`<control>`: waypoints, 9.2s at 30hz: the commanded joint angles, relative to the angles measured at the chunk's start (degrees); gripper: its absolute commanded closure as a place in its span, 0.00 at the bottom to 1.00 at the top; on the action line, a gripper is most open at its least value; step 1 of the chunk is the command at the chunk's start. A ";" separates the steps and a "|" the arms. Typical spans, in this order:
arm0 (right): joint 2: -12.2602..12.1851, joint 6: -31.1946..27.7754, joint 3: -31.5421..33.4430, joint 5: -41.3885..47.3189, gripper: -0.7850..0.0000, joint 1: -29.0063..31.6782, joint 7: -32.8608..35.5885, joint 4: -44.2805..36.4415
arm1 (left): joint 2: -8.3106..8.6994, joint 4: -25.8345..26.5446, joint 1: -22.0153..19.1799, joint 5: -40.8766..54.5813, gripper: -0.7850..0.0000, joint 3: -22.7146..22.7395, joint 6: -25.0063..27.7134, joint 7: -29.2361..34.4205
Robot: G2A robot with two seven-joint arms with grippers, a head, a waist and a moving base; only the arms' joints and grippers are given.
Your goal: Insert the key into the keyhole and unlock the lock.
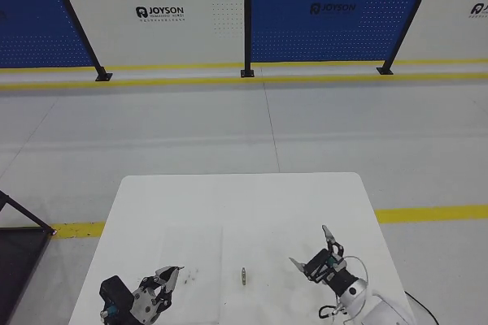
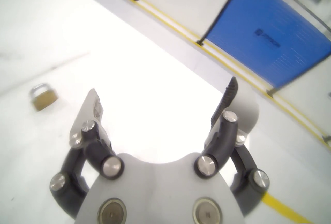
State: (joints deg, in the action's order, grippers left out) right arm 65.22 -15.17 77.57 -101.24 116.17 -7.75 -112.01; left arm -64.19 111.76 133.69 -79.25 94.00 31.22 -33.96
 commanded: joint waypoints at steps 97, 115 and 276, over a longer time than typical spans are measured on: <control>2.25 -21.20 -15.37 33.83 1.00 -12.45 -2.79 17.03 | 0.00 0.00 0.00 0.00 1.00 0.00 0.00 0.00; 2.68 -25.50 -18.34 40.32 1.00 -16.30 1.72 19.60 | -0.33 -0.38 -3.26 4.34 1.00 -3.43 -0.64 3.93; 12.48 -36.39 -26.98 62.33 1.00 -21.40 -23.07 26.62 | -7.92 -16.87 -26.42 48.90 0.84 -30.77 21.56 9.22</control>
State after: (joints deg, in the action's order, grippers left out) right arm 77.70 -51.55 50.56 -38.97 94.75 -30.87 -85.38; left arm -72.09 94.87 107.25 -30.26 63.20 52.85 -24.70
